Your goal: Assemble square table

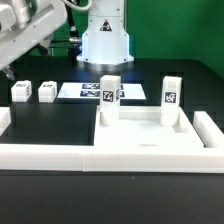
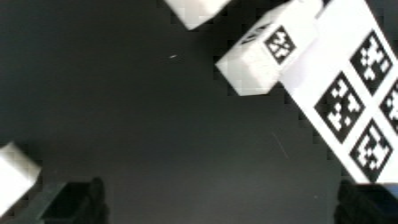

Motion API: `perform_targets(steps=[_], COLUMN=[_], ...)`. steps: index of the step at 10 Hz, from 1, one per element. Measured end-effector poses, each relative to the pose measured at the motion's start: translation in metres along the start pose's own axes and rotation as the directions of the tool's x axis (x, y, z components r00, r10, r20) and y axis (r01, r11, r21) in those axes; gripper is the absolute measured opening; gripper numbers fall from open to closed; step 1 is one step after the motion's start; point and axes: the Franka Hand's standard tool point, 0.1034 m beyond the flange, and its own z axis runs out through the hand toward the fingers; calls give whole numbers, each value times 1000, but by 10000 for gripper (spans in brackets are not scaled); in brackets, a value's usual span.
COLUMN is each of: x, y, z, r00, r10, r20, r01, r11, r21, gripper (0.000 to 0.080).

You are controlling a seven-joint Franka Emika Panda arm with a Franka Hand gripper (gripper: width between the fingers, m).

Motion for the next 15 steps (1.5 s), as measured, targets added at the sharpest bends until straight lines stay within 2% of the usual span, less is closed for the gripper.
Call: perform_targets(steps=[3,4,5,6,7,8,9,10,12,13,14,15], x=[4,10,16,15,17,20,20,24,24,18,11,11], y=[-3,-10,-16,-16,-10,-5,-7,-8,-12,-19,-32,-38], z=[2,8,14,19,29,36,33,33,37,45,52,55], r00=[984,937,882,827,812,757,712,739,740,708,690,672], r10=[176,350,469,560,583,652,702,673,672,703,695,664], r20=[2,13,37,52,24,-33,-30,-31,-1,71,202,329], r01=[-176,-350,-467,-558,-583,-652,-701,-673,-672,-706,-716,-716], r11=[984,936,883,829,812,758,712,739,740,708,697,695], r21=[-3,-21,-51,-46,-36,22,22,19,28,31,42,60], gripper=[649,649,649,649,649,649,649,649,649,649,649,649])
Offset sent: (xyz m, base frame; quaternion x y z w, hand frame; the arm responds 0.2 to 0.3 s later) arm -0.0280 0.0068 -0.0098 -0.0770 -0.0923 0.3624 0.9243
